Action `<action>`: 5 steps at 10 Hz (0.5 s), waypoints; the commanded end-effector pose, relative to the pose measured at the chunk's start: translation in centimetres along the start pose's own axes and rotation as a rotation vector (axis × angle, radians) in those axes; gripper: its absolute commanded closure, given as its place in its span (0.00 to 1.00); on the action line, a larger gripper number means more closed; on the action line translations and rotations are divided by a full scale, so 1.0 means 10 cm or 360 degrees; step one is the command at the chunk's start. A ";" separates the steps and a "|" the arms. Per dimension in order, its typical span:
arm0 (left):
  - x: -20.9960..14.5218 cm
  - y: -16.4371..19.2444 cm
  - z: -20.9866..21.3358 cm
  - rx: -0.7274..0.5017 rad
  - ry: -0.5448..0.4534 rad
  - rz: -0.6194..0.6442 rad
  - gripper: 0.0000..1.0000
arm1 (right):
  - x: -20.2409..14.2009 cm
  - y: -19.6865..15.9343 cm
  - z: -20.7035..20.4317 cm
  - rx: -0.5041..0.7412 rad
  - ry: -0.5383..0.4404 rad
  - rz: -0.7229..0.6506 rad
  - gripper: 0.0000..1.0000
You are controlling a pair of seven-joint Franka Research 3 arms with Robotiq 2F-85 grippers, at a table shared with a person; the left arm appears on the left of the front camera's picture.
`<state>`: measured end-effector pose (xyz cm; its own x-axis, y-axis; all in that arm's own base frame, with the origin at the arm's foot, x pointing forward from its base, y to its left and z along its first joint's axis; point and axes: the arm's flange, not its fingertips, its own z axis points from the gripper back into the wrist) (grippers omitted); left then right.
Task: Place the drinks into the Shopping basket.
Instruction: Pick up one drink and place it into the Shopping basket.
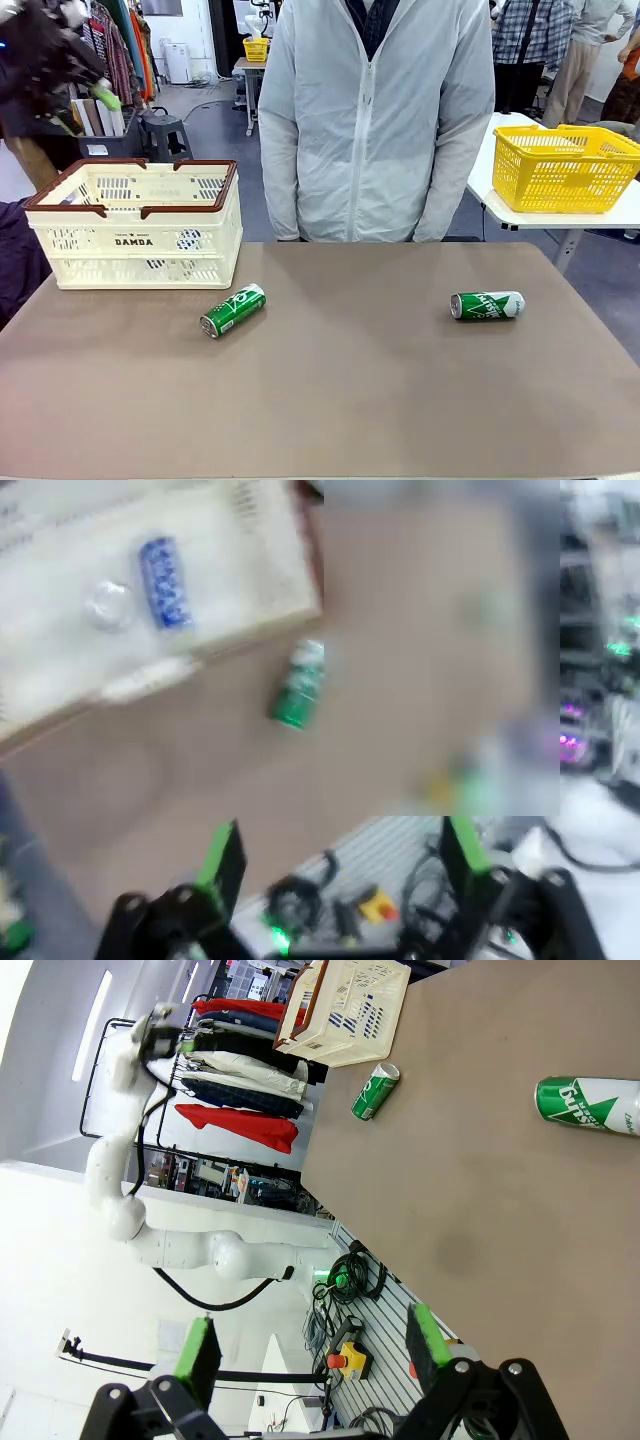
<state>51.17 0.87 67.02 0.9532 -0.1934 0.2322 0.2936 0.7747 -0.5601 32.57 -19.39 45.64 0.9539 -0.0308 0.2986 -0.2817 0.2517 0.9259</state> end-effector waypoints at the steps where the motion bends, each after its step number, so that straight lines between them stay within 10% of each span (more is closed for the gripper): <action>1: -1.03 0.46 -0.21 -0.0497 0.0093 -0.0128 0.00 | -0.01 0.03 0.02 -0.0010 0.0022 0.0029 0.00; 5: -2.08 1.15 -0.93 -0.1081 -0.0133 -0.0117 0.00 | -0.01 0.03 0.02 -0.0010 0.0022 0.0029 0.00</action>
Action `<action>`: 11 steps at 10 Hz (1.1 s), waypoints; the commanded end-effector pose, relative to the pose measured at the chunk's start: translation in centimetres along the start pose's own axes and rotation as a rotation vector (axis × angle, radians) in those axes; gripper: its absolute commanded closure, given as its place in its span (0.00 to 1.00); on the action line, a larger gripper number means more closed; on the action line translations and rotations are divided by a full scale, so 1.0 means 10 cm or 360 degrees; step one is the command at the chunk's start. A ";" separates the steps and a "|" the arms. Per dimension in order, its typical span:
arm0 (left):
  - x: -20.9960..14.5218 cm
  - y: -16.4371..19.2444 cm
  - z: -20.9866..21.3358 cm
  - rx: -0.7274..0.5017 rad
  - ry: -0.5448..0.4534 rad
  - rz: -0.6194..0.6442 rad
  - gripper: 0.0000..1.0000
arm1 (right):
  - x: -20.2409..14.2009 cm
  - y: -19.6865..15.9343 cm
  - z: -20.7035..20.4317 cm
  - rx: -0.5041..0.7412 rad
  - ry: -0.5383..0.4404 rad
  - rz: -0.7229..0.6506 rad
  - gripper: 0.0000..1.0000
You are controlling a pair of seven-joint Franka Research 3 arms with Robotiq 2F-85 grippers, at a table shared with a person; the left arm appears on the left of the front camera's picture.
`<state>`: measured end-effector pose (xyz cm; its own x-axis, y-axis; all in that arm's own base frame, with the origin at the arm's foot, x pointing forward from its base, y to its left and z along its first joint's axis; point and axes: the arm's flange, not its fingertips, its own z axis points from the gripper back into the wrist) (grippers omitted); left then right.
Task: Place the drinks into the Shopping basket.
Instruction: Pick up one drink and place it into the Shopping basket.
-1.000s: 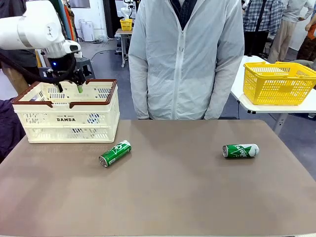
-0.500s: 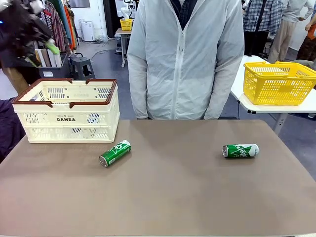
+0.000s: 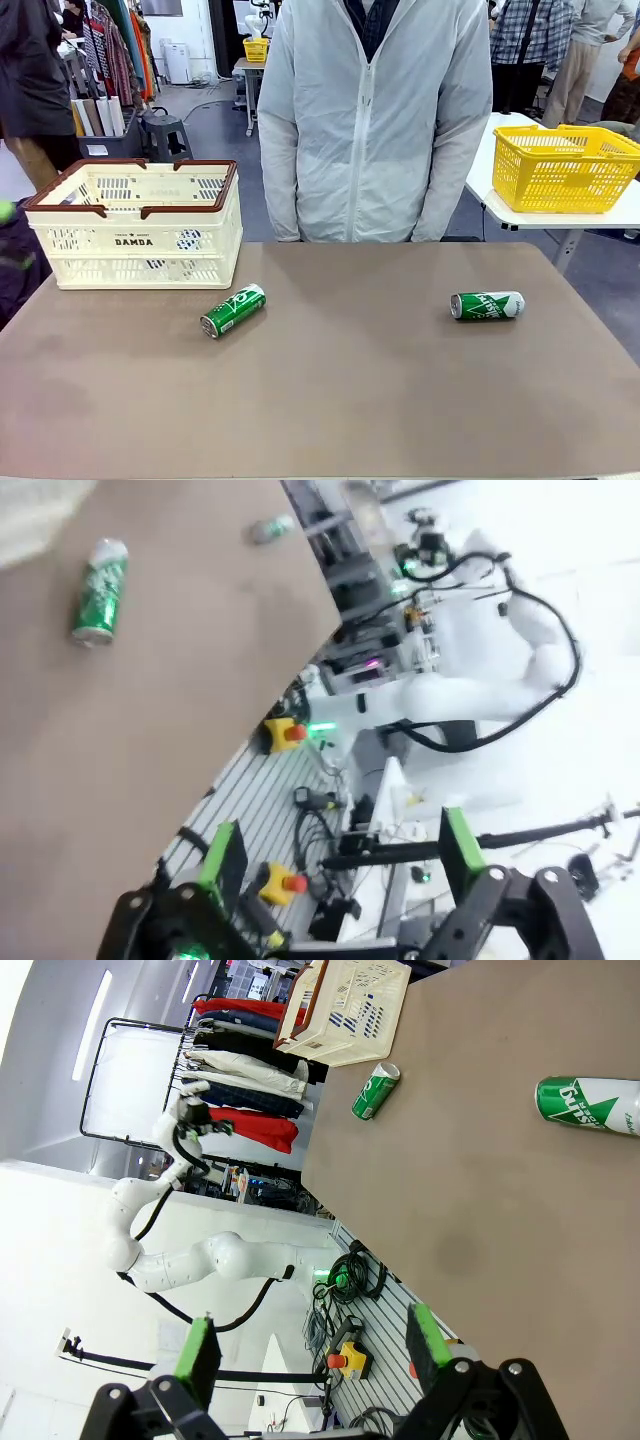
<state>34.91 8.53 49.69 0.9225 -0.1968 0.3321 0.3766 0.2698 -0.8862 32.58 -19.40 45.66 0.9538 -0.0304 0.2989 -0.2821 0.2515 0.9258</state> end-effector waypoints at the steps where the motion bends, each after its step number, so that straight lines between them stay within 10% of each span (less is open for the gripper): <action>1: -0.11 0.38 -0.14 -0.0211 -0.0099 0.0052 0.00 | -0.01 0.02 0.02 -0.0011 0.0021 0.0028 0.00; 11: -0.20 0.28 -0.12 -0.0098 -0.0036 0.0039 0.00 | -0.01 0.02 0.02 -0.0011 0.0021 0.0028 0.00</action>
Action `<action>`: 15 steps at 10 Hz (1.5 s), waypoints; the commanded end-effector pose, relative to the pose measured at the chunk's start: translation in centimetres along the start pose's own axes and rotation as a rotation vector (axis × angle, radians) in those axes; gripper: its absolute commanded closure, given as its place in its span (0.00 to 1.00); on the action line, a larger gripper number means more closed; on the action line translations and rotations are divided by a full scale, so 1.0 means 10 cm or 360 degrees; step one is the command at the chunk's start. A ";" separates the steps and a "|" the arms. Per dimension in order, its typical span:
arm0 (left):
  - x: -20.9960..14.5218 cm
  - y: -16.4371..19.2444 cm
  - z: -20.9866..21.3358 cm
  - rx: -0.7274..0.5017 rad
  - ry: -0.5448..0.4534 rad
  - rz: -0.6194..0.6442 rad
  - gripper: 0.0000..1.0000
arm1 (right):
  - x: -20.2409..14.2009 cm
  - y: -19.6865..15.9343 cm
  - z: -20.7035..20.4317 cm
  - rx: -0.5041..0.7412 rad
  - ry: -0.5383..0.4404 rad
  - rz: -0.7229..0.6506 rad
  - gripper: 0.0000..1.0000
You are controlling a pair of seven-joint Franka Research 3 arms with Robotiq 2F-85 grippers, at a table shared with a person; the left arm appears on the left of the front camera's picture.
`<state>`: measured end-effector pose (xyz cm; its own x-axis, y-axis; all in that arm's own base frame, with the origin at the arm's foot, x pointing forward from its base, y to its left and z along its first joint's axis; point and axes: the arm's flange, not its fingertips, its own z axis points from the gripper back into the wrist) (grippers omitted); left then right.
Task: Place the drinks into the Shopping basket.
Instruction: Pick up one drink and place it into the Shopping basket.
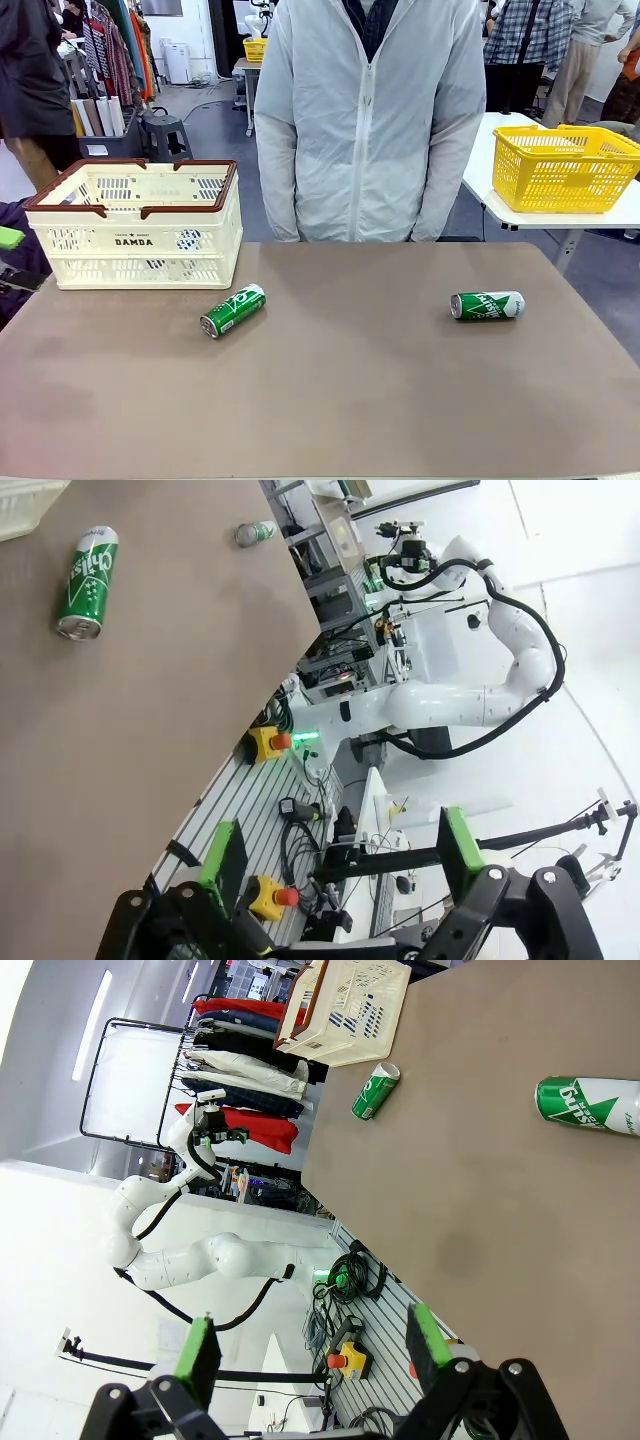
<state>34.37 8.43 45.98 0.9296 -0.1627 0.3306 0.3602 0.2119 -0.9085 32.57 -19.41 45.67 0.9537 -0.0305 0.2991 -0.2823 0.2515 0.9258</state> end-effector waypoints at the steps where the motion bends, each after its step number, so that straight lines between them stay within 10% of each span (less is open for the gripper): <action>1: -0.03 -0.02 0.01 0.0003 0.0015 0.0020 0.00 | 0.00 0.00 0.00 0.0000 0.0000 0.0000 0.00; 5: -0.03 -0.02 0.01 0.0003 0.0015 0.0020 0.00 | 0.77 0.56 -1.19 -0.1308 0.1192 0.0034 0.00; 8: -0.03 -0.02 0.01 0.0003 0.0015 0.0020 0.00 | 0.93 0.34 -2.20 -0.1929 0.1598 0.0160 0.00; 10: -0.03 -0.02 0.01 0.0003 0.0015 0.0020 0.00 | 0.90 0.16 -2.59 -0.2250 0.1511 0.0271 0.00; 15: -0.03 -0.02 0.01 0.0003 0.0015 0.0020 0.00 | 0.88 -0.57 -2.68 -0.2090 0.0172 -0.0062 0.00</action>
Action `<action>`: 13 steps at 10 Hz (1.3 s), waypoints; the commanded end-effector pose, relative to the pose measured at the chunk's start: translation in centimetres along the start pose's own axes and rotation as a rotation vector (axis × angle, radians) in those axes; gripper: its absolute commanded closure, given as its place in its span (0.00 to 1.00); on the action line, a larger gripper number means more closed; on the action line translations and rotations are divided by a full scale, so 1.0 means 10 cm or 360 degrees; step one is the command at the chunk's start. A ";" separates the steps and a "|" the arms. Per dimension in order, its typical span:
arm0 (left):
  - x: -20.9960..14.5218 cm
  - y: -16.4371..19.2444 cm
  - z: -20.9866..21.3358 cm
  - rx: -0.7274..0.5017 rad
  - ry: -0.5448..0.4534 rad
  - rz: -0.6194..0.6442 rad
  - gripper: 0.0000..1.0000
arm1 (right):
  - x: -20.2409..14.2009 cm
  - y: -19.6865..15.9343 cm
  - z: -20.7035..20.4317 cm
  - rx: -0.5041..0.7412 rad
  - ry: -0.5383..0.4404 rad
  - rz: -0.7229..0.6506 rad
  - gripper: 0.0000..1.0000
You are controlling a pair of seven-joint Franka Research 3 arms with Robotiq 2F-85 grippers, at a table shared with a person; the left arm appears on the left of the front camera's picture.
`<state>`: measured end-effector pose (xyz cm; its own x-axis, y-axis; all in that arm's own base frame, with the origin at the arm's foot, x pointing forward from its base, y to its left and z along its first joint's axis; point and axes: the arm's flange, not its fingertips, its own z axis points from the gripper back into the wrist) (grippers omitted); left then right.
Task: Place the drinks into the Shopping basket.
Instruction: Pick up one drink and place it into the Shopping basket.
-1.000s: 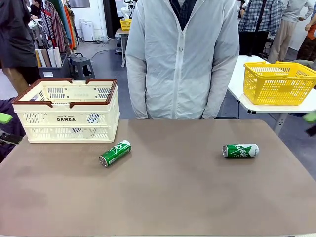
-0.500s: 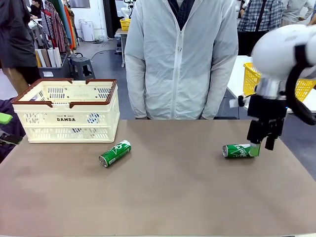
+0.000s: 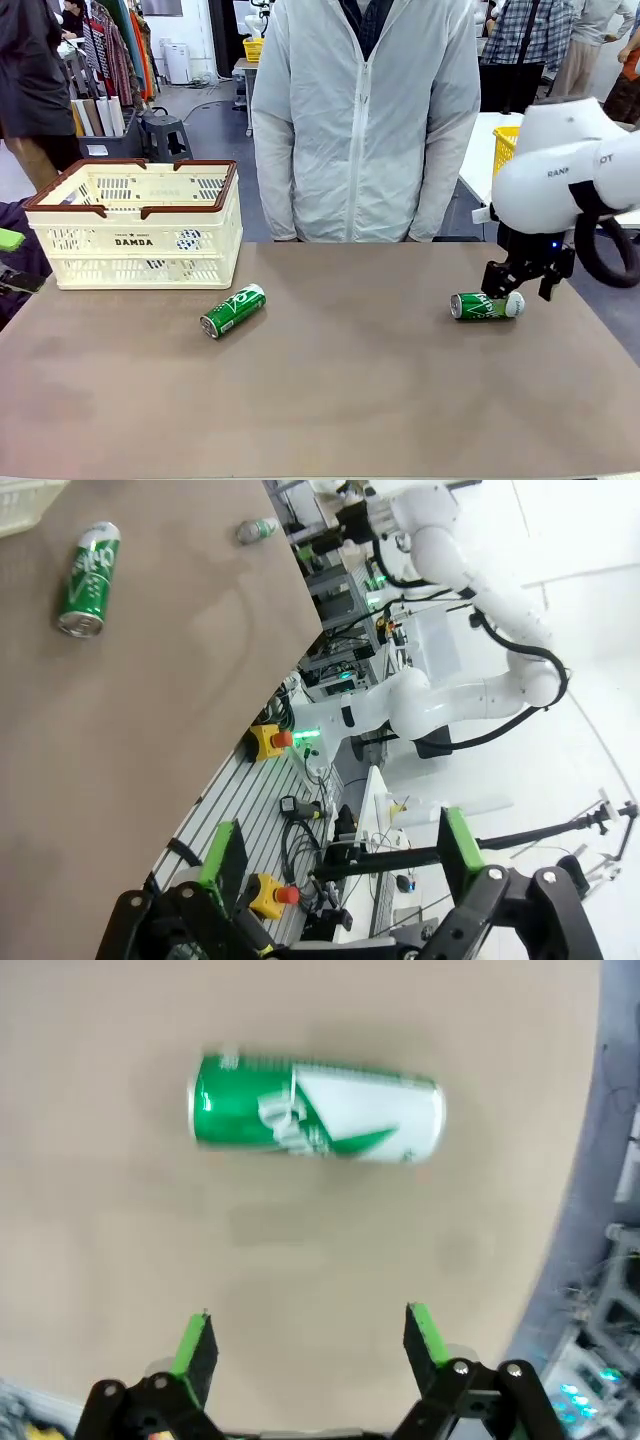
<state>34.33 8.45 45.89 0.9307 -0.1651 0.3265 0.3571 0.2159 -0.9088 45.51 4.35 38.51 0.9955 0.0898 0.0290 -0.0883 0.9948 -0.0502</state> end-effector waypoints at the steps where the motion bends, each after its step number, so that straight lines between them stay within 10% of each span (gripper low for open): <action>1: -0.02 -0.03 0.01 -0.0003 0.0010 0.0014 0.00 | 0.04 0.02 -0.21 0.0140 -0.0362 -0.0211 0.00; 8: -0.02 -0.03 0.01 -0.0003 0.0010 0.0014 0.00 | 0.08 -0.07 -0.08 0.0151 -0.0404 -0.0201 0.00; 12: -0.02 -0.03 0.01 -0.0003 0.0010 0.0014 0.00 | 0.60 -0.51 -0.26 0.0134 -0.0041 0.1069 0.00; 13: -0.02 -0.03 0.01 -0.0003 0.0010 0.0014 0.00 | 0.68 -0.52 -0.27 0.0198 -0.0207 0.1341 0.00</action>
<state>34.32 8.46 45.89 0.9308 -0.1648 0.3264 0.3569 0.2159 -0.9088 51.12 0.64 36.06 0.8259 0.5546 0.1015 -0.5580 0.8298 0.0064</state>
